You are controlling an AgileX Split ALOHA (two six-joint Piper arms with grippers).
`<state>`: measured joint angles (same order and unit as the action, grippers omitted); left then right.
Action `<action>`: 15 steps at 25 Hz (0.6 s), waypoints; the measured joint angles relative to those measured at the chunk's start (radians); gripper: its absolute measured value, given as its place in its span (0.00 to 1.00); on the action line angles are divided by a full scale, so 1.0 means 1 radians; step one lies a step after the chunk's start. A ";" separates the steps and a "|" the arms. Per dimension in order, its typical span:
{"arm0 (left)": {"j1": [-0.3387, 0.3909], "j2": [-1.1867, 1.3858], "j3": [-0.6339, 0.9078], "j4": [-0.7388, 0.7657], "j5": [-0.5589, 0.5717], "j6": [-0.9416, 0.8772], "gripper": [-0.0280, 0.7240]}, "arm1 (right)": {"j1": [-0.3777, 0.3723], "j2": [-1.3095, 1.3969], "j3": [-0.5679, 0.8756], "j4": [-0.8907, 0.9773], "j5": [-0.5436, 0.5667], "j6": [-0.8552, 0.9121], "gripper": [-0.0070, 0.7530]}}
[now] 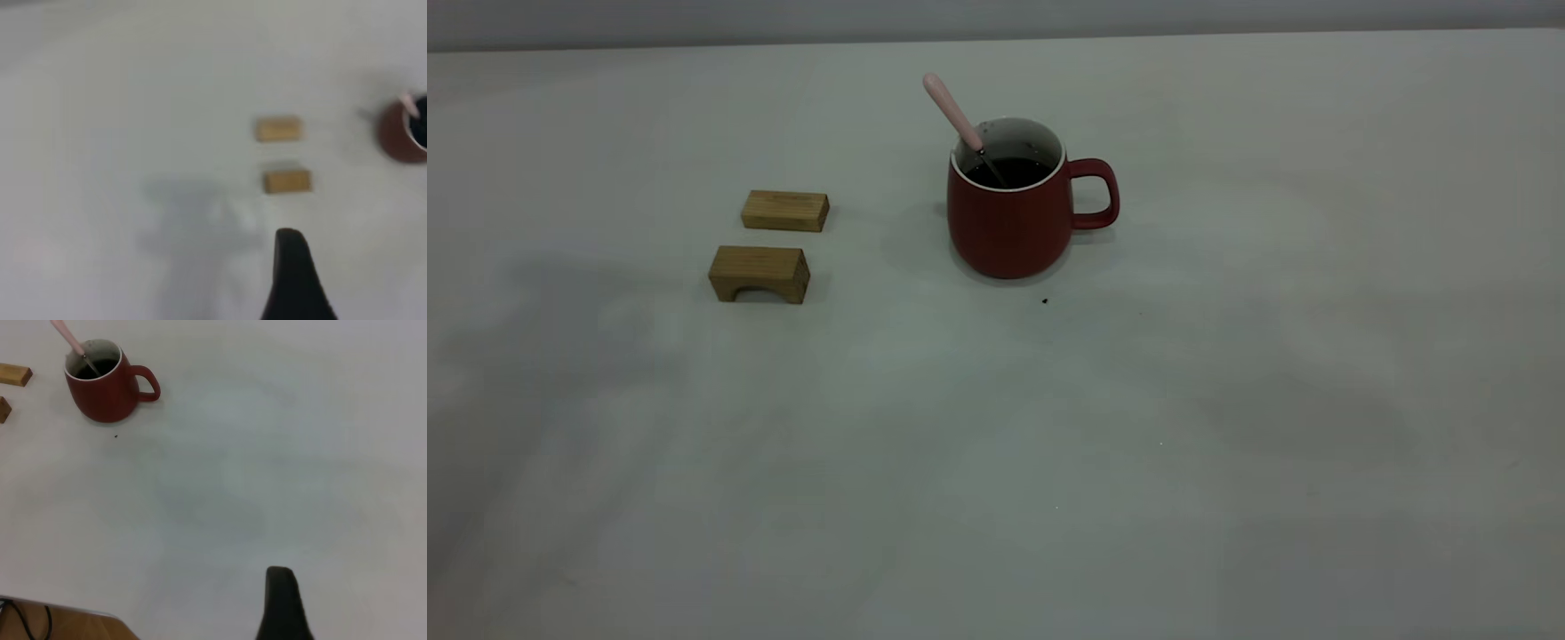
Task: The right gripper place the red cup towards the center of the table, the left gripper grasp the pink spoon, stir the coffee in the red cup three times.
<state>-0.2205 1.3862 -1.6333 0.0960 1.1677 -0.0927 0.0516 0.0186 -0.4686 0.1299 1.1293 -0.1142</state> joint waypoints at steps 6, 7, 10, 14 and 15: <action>0.000 -0.383 0.267 0.059 0.000 -0.010 0.77 | 0.000 0.000 0.000 0.000 0.000 0.000 0.78; 0.000 -0.461 0.332 0.060 0.000 -0.010 0.77 | 0.000 0.000 0.000 0.000 0.000 0.000 0.78; 0.000 -0.682 0.518 0.061 0.000 -0.011 0.77 | 0.000 0.000 0.000 0.000 0.000 0.000 0.78; 0.000 -0.941 0.759 0.060 -0.005 -0.016 0.77 | 0.000 0.000 0.000 0.000 0.000 0.000 0.78; 0.000 -0.985 0.814 0.058 -0.005 -0.018 0.77 | 0.000 0.000 0.000 0.000 0.000 0.000 0.78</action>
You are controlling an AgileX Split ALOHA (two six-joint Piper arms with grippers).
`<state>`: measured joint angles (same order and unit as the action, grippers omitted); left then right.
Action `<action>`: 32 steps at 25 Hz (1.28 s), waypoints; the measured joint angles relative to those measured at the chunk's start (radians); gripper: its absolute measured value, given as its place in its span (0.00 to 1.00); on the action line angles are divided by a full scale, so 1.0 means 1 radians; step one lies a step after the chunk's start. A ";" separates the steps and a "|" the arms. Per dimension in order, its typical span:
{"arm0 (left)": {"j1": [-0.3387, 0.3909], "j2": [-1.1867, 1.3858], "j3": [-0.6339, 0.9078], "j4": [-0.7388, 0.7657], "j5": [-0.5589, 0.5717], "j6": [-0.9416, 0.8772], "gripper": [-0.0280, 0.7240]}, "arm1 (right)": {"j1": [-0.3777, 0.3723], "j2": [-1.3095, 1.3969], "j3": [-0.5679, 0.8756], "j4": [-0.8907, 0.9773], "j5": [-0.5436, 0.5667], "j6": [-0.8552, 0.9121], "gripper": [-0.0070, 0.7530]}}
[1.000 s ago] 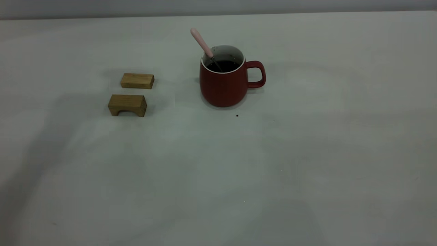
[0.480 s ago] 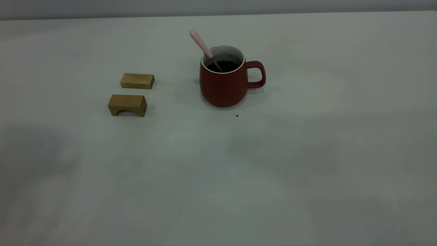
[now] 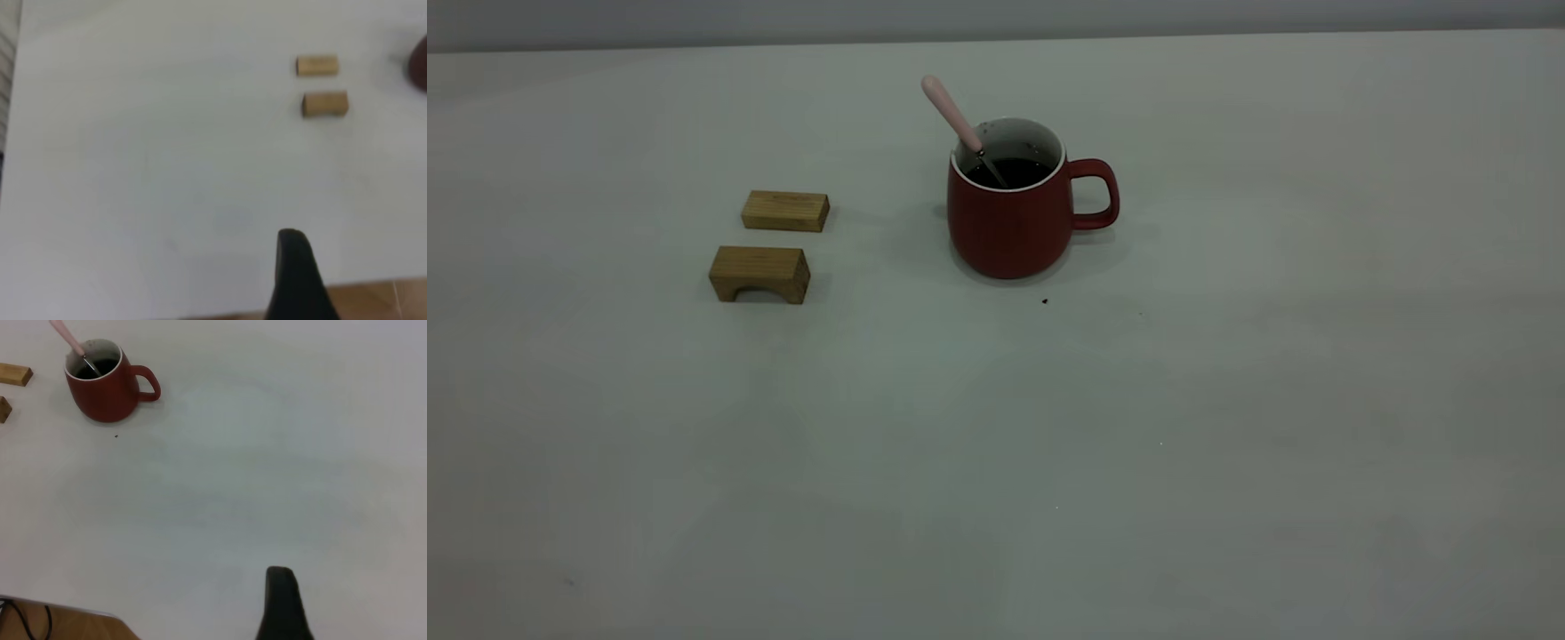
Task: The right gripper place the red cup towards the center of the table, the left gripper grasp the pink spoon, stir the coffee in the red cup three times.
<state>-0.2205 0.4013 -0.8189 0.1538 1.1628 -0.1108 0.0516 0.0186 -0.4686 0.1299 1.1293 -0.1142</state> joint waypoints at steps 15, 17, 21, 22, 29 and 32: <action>0.198 -0.374 0.326 -0.047 -0.026 -0.026 0.77 | 0.000 0.000 0.000 0.000 0.000 0.000 0.78; 0.201 -0.413 0.326 -0.046 -0.024 -0.028 0.77 | 0.000 0.000 0.000 0.000 0.000 0.000 0.78; 0.201 -0.420 0.326 -0.046 -0.025 -0.028 0.77 | 0.000 0.000 0.000 0.000 0.000 0.000 0.78; 0.201 -0.420 0.326 -0.046 -0.025 -0.028 0.77 | 0.000 0.000 0.000 0.001 0.000 0.000 0.78; 0.201 -0.420 0.326 -0.046 -0.025 -0.028 0.77 | 0.000 0.000 0.000 0.002 0.000 0.000 0.78; 0.201 -0.420 0.326 -0.046 -0.025 -0.028 0.77 | 0.000 0.000 0.000 0.002 0.000 0.000 0.78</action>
